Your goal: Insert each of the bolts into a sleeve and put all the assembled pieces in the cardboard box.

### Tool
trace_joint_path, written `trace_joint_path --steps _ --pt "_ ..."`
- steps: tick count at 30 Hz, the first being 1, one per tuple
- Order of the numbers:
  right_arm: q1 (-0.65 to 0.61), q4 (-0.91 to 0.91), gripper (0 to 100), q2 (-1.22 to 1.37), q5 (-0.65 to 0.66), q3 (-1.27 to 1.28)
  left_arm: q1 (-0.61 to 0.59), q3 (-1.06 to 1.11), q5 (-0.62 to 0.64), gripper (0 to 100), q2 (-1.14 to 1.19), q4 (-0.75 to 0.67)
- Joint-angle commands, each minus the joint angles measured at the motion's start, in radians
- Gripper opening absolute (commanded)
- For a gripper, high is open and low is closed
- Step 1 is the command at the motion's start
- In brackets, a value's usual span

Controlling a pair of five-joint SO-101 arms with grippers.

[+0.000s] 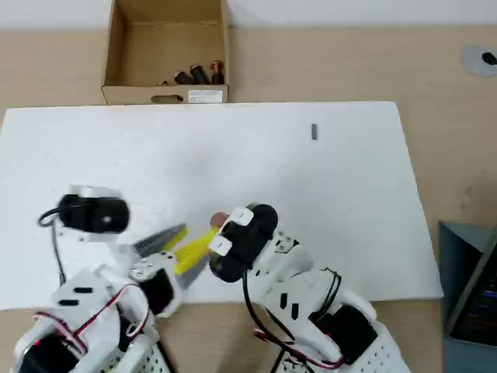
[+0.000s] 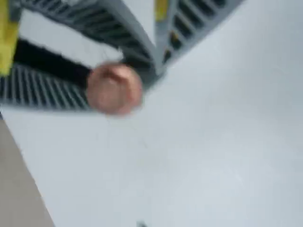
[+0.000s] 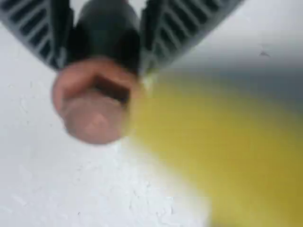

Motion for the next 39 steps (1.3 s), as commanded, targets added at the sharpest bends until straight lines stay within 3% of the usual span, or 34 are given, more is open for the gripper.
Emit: trace_joint_path --steps 1,3,11,17,22,29,39 --pt "0.01 0.009 0.9 -0.102 0.002 -0.094 -0.12 -0.071 -0.08 6 -0.001 -0.005" --pt "0.027 0.06 0.9 -0.102 -0.002 -0.113 -0.198 -0.071 -0.135 0 -0.001 -0.008" --pt "0.263 0.124 0.9 -0.096 -0.003 -0.193 -0.529 0.092 -0.302 0 -0.001 -0.002" --pt "0.351 0.124 0.9 -0.091 -0.003 -0.248 -0.669 0.304 -0.397 0 -0.002 -0.008" --pt "0.358 0.127 0.9 -0.047 -0.018 -0.306 -0.71 0.413 -0.402 0 -0.002 -0.037" --pt "0.354 0.115 0.9 0.237 -0.098 -0.466 -0.7 0.519 -0.402 0 -0.002 -0.074" --pt "0.354 -0.064 0.9 0.63 -0.11 -0.644 -0.707 0.569 -0.4 1 -0.002 -0.072"
